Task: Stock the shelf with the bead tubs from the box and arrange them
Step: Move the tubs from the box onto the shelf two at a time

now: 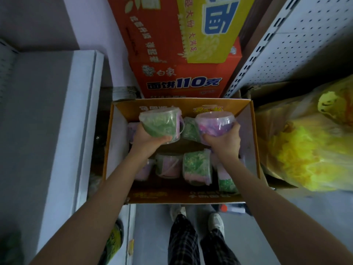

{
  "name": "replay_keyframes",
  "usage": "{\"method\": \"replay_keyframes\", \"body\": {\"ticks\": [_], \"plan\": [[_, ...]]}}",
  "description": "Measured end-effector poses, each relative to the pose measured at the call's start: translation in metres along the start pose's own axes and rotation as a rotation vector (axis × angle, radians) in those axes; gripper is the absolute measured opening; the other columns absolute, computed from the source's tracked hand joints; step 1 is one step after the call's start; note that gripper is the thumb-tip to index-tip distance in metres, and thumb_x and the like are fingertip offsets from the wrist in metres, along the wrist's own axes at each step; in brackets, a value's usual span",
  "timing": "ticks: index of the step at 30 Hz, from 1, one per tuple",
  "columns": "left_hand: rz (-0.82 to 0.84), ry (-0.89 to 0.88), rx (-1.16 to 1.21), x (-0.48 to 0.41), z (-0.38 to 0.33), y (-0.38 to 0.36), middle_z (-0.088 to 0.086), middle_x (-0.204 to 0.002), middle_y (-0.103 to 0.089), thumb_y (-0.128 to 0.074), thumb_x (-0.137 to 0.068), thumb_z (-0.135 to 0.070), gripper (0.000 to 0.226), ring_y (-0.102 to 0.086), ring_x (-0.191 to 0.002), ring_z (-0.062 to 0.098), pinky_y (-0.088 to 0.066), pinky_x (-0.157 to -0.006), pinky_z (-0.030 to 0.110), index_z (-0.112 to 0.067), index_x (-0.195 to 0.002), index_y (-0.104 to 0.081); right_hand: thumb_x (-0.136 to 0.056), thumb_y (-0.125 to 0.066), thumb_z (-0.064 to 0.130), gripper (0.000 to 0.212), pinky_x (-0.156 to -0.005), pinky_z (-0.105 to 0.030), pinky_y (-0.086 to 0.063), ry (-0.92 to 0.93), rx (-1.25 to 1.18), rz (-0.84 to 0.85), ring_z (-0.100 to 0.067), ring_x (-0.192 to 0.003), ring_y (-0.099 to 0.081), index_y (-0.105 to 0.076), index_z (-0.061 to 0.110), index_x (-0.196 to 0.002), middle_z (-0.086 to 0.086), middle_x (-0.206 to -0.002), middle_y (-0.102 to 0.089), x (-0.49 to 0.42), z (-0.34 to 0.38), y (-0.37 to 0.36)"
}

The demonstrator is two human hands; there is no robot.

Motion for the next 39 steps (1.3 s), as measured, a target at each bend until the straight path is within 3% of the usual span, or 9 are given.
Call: {"method": "replay_keyframes", "body": {"ticks": [6, 9, 12, 14, 19, 23, 26, 30, 39], "plan": [[-0.200, -0.167, 0.088, 0.065, -0.045, 0.046, -0.005, -0.118, -0.057, -0.092, -0.051, -0.019, 0.088, -0.057, -0.106, 0.008, -0.050, -0.077, 0.015, -0.021, -0.124, -0.043, -0.062, -0.086, 0.029, 0.095, -0.087, -0.023, -0.041, 0.232, -0.168, 0.112, -0.009, -0.113, -0.045, -0.031, 0.020, -0.138, 0.006, -0.126, -0.047, 0.041, 0.062, 0.034], [-0.312, -0.300, 0.127, 0.112, -0.072, 0.076, 0.000, -0.103, -0.070, -0.096, -0.048, -0.019, 0.069, -0.067, -0.096, 0.015, -0.059, -0.078, 0.036, -0.020, -0.108, -0.063, -0.060, -0.087, 0.028, 0.096, -0.086, -0.024, -0.042, 0.352, -0.219, 0.150, -0.013, -0.115, -0.050, -0.033, 0.017, -0.139, 0.002, -0.129, -0.050, 0.064, 0.100, 0.054], [-0.489, -0.425, 0.175, 0.173, -0.100, 0.102, -0.004, -0.091, -0.073, -0.091, -0.054, -0.003, 0.049, -0.069, -0.086, 0.009, -0.056, -0.072, 0.027, -0.022, -0.093, -0.069, -0.056, -0.089, 0.033, 0.098, -0.093, -0.032, -0.046, 0.474, -0.215, 0.208, -0.020, -0.116, -0.053, -0.037, 0.014, -0.137, -0.003, -0.131, -0.053, 0.096, 0.139, 0.070], [-0.626, -0.440, 0.167, 0.211, -0.113, 0.114, -0.002, -0.100, -0.069, -0.092, -0.052, -0.009, 0.058, -0.066, -0.089, 0.009, -0.054, -0.077, 0.026, -0.013, -0.102, -0.062, -0.054, -0.090, 0.034, 0.097, -0.097, -0.034, -0.046, 0.564, -0.245, 0.264, -0.016, -0.115, -0.052, -0.039, 0.015, -0.134, 0.000, -0.129, -0.053, 0.120, 0.164, 0.082], [-0.944, -0.414, 0.147, 0.309, -0.130, 0.150, 0.000, -0.120, -0.050, -0.091, -0.041, -0.030, 0.103, -0.053, -0.109, 0.013, -0.044, -0.086, 0.020, -0.011, -0.128, -0.038, -0.060, -0.088, 0.023, 0.095, -0.088, -0.015, -0.032, 0.778, -0.328, 0.436, -0.001, -0.108, -0.041, -0.036, 0.017, -0.139, 0.012, -0.120, -0.045, 0.188, 0.221, 0.115], [-1.166, -0.444, 0.034, 0.387, -0.143, 0.182, 0.007, -0.127, -0.051, -0.087, -0.038, -0.039, 0.108, -0.051, -0.117, 0.020, -0.045, -0.098, 0.036, -0.008, -0.131, -0.040, -0.056, -0.090, 0.024, 0.099, -0.092, -0.015, -0.031, 0.904, -0.372, 0.556, -0.001, -0.112, -0.040, -0.036, 0.018, -0.140, 0.009, -0.124, -0.047, 0.245, 0.257, 0.133], [-1.273, -0.479, 0.057, 0.443, -0.150, 0.198, 0.003, -0.125, -0.052, -0.088, -0.041, -0.039, 0.103, -0.053, -0.113, 0.018, -0.049, -0.093, 0.035, -0.016, -0.129, -0.040, -0.051, -0.091, 0.027, 0.099, -0.084, -0.017, -0.044, 1.014, -0.397, 0.646, -0.007, -0.109, -0.052, -0.040, 0.019, -0.135, 0.005, -0.126, -0.053, 0.288, 0.278, 0.139], [-1.405, -0.487, 0.035, 0.509, -0.154, 0.213, 0.003, -0.128, -0.046, -0.087, -0.041, -0.043, 0.108, -0.048, -0.118, 0.017, -0.044, -0.097, 0.033, -0.016, -0.132, -0.036, -0.052, -0.091, 0.028, 0.099, -0.098, -0.033, -0.048, 1.115, -0.430, 0.721, -0.014, -0.114, -0.054, -0.039, 0.018, -0.136, 0.001, -0.129, -0.053, 0.343, 0.302, 0.147], [-1.645, -0.550, 0.019, 0.630, -0.150, 0.255, 0.001, -0.123, -0.052, -0.086, -0.039, -0.049, 0.101, -0.054, -0.112, 0.013, -0.048, -0.096, 0.038, -0.019, -0.125, -0.043, -0.059, -0.089, 0.022, 0.085, -0.083, -0.021, -0.043, 1.233, -0.544, 0.912, -0.010, -0.102, -0.053, -0.042, 0.016, -0.130, 0.007, -0.114, -0.050, 0.464, 0.348, 0.146]]}}
Point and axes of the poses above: each hand's wrist, its own x-axis away from the middle knuckle, its own y-axis out of the back of the hand, z = x × y, the point moved 5 cm from there along -x, towards the middle knuckle
